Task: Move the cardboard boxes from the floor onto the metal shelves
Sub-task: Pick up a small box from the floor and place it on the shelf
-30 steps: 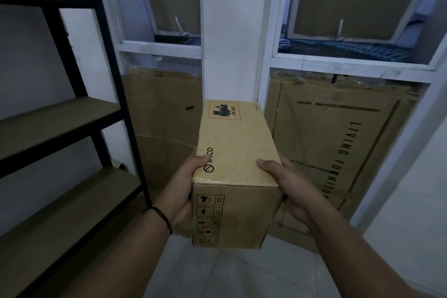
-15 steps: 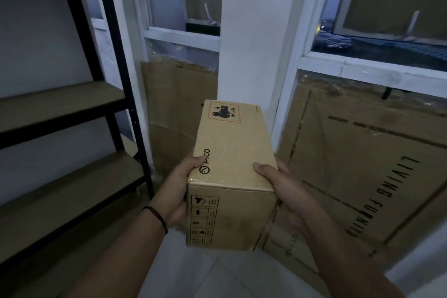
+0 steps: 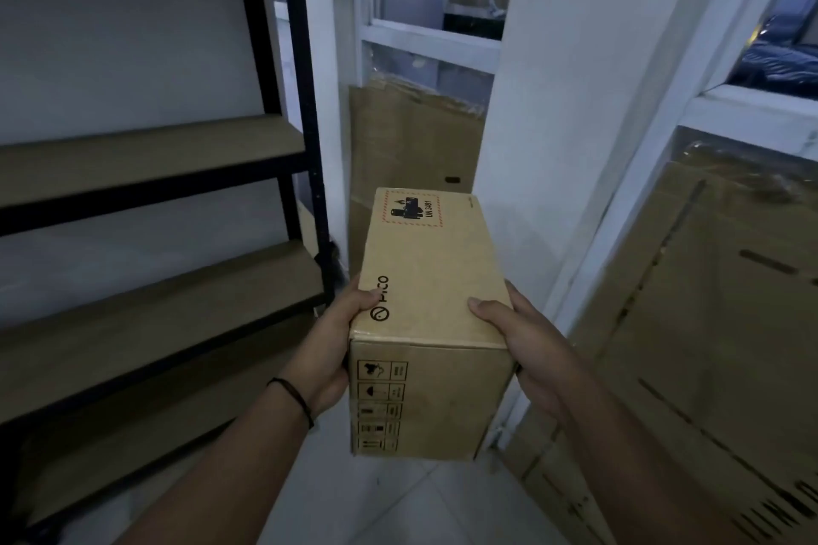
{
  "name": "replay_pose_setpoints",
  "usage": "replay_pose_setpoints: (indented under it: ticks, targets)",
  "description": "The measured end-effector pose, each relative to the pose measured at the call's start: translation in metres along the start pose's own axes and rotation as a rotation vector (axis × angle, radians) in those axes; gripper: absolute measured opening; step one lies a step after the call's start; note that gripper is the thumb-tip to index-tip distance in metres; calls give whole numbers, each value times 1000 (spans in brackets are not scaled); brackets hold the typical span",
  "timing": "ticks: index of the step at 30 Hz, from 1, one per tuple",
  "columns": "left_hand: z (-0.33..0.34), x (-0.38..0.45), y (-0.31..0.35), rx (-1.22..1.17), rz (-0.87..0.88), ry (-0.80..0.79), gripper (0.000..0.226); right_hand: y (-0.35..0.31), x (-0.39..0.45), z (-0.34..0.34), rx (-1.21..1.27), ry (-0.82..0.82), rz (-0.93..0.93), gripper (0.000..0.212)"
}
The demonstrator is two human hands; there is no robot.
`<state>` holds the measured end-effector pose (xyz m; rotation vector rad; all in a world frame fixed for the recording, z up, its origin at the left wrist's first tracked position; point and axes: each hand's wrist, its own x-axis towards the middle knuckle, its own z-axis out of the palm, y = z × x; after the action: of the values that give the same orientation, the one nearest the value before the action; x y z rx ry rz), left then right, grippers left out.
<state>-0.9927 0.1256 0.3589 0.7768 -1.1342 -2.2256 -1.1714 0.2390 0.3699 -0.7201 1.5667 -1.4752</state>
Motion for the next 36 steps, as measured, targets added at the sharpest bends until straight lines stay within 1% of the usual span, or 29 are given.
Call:
replay_pose_setpoints:
  ticks: [2, 9, 11, 13, 14, 18, 24, 27, 29, 32, 36]
  targets:
    - [-10, 8, 3, -12, -2, 42, 50, 1, 13, 6, -6, -20, 16, 41]
    - [-32, 25, 15, -45, 37, 133, 42, -2, 49, 25, -30, -87, 43, 40]
    - [-39, 27, 17, -56, 36, 165, 49, -3, 57, 30, -24, -108, 54, 35]
    - [-45, 30, 17, -58, 35, 194, 61, -2, 65, 34, -20, -135, 72, 36]
    - [-46, 31, 17, -56, 46, 207, 63, -1, 69, 35, -20, -146, 80, 38]
    - [-45, 34, 12, -71, 81, 275, 61, -1, 84, 35, -14, -211, 97, 36]
    - [-32, 37, -2, -110, 132, 381, 58, -1, 108, 24, -62, -339, 103, 44]
    - [-25, 38, -11, -135, 168, 422, 60, 1, 118, 17, -87, -400, 102, 43]
    - [-20, 38, -19, -146, 193, 430, 60, 4, 124, 13, -97, -446, 106, 41]
    - [-17, 35, -27, -139, 228, 394, 50, 10, 130, 12, -89, -489, 121, 40]
    - [-25, 31, -40, -149, 244, 385, 52, 25, 135, 18, -98, -529, 151, 40]
